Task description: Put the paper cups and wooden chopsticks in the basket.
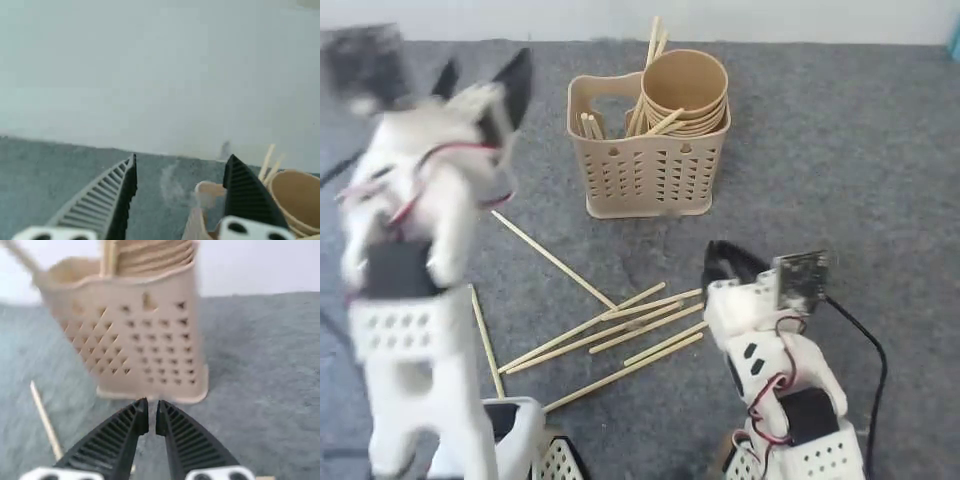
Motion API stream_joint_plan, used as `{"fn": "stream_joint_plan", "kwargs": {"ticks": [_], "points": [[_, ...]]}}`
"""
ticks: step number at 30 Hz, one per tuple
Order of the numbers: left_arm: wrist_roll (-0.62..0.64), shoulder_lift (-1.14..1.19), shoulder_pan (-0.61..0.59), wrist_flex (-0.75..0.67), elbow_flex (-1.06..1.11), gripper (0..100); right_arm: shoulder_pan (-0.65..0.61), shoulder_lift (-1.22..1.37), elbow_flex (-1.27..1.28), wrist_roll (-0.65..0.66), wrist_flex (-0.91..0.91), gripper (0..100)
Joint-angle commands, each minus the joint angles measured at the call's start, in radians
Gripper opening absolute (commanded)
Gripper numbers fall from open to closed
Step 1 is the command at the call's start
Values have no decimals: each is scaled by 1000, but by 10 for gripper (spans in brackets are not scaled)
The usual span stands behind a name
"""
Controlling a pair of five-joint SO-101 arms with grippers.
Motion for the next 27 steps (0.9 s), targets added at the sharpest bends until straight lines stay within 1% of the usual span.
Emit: {"fn": "stream_joint_plan", "kwargs": {"ticks": [1,5,7,10,13,18,20,24,25,27], "points": [[87,-115,-146,206,-38,268,-163,13,-31,91,93,41],[91,-157,-338,307,67,268,-294,15,-38,94,136,41],[87,-164,-445,313,153,268,-325,27,-61,94,153,41],[87,-167,-600,275,286,268,-363,128,-124,107,154,41],[87,-167,-707,212,404,268,-400,332,-239,130,137,42],[87,-163,-815,101,607,268,-467,757,-436,135,70,42],[87,-160,-850,12,720,268,-483,920,-500,135,36,42],[89,-158,-911,-230,944,268,-489,1199,-621,137,-50,47],[91,-158,-919,-267,980,268,-489,1268,-661,137,-61,64],[92,-158,-924,-285,1009,268,-489,1395,-743,137,-67,123]]}}
